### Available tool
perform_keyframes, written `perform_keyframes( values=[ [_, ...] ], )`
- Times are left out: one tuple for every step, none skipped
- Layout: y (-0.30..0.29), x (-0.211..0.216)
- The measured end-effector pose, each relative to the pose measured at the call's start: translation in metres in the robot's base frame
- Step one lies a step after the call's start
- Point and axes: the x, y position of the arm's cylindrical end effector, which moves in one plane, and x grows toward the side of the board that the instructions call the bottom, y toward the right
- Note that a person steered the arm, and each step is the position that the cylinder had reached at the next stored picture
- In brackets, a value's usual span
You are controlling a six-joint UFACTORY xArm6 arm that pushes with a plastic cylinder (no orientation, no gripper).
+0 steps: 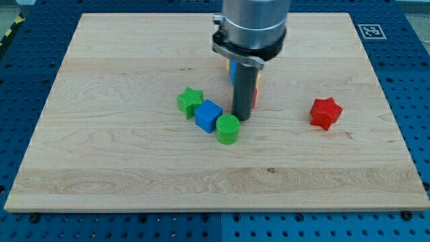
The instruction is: Push the red circle into the red star
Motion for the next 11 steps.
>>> perform_keyframes(
  values=[
    [-0.042,-0.016],
    [-0.046,-0.063],
    [0.000,-0.046],
    [0.019,-0.018],
    [0.026,-0.012],
    [0.042,0.002],
    [0.061,0.002],
    [0.076,0.009],
    [0.080,0.012],
    [0.080,0.012],
    [0.080,-0.010]
  ],
)
